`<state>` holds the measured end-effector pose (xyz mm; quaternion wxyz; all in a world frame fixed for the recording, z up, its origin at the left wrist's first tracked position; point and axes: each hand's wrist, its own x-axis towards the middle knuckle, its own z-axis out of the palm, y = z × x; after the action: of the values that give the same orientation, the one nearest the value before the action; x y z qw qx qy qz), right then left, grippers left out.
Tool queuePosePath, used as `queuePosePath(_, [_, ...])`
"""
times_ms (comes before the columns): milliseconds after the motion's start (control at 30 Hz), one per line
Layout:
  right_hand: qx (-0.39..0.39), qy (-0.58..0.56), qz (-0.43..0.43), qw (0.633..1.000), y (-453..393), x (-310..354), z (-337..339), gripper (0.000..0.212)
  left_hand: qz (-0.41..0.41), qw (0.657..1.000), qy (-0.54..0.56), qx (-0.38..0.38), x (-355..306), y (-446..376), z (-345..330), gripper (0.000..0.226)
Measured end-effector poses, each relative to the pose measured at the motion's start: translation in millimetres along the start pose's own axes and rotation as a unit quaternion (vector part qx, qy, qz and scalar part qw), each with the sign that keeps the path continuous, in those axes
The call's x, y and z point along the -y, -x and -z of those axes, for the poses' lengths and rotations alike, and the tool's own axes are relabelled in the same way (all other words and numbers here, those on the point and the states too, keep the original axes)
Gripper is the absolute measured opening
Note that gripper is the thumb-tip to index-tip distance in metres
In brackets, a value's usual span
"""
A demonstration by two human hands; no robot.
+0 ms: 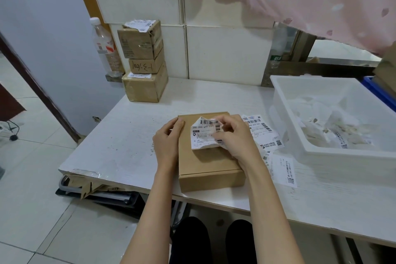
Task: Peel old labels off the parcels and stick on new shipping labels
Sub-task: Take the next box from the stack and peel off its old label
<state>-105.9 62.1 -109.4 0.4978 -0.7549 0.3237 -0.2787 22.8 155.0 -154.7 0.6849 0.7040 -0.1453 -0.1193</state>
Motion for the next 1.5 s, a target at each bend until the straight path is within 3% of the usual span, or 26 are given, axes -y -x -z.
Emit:
queuePosePath(167, [-0.012,0.108,0.016,0.994,3.6,1.5,-1.4,0.040,-0.002,1.000,0.001,-0.001,-0.7,0.3,-0.9,0.025])
queuePosePath(233, [-0.021,0.115,0.030,0.993,4.9,1.6,-2.9,0.056,-0.001,1.000,-0.001,-0.001,-1.0,0.0,-0.7,0.025])
queuePosePath(300, [-0.026,0.045,0.044,0.998,7.2,3.3,-1.8,0.074,-0.002,1.000,-0.003,-0.002,-1.1,0.1,-0.9,0.024])
queuePosePath(367, [-0.044,-0.016,0.057,0.997,11.4,7.4,0.0,0.059,-0.006,1.000,-0.006,-0.002,-0.8,0.0,-0.6,0.024])
queuePosePath(433, [-0.068,-0.041,0.083,0.993,17.7,13.2,0.7,0.025,-0.008,1.000,-0.007,0.002,-0.8,0.2,-0.2,0.024])
queuePosePath(500, [-0.069,-0.015,0.119,0.990,24.4,16.7,-0.8,0.019,-0.008,1.000,-0.002,0.005,0.0,0.5,-0.5,0.024])
queuePosePath(633, [0.028,0.230,0.173,0.957,32.1,15.5,-11.5,0.037,-0.016,1.000,-0.003,0.006,0.7,-0.3,-0.6,0.019])
queuePosePath(733, [0.071,0.229,0.170,0.956,33.0,16.3,-8.1,0.042,-0.024,1.000,-0.013,0.008,1.3,-0.7,-1.3,0.018])
queuePosePath(900, [0.124,0.221,0.156,0.955,31.5,12.6,-2.8,0.028,-0.020,1.000,-0.018,0.005,0.9,-1.2,-0.1,0.019])
queuePosePath(967, [0.087,0.194,0.141,0.967,29.1,10.5,-5.7,0.017,-0.015,1.000,-0.012,0.004,-0.2,-0.5,0.2,0.019])
queuePosePath(1167, [-0.015,0.104,0.100,0.989,23.9,5.1,-10.2,0.024,-0.001,1.000,0.008,0.003,-2.2,1.5,0.2,0.019])
queuePosePath(1267, [-0.065,0.078,0.086,0.991,20.1,4.8,-9.5,0.013,-0.001,1.000,0.013,0.004,-2.0,2.1,0.7,0.020])
queuePosePath(1500, [-0.102,0.053,0.035,0.993,18.5,5.0,-8.0,0.011,-0.003,1.000,0.012,0.005,-2.1,2.6,-0.2,0.015])
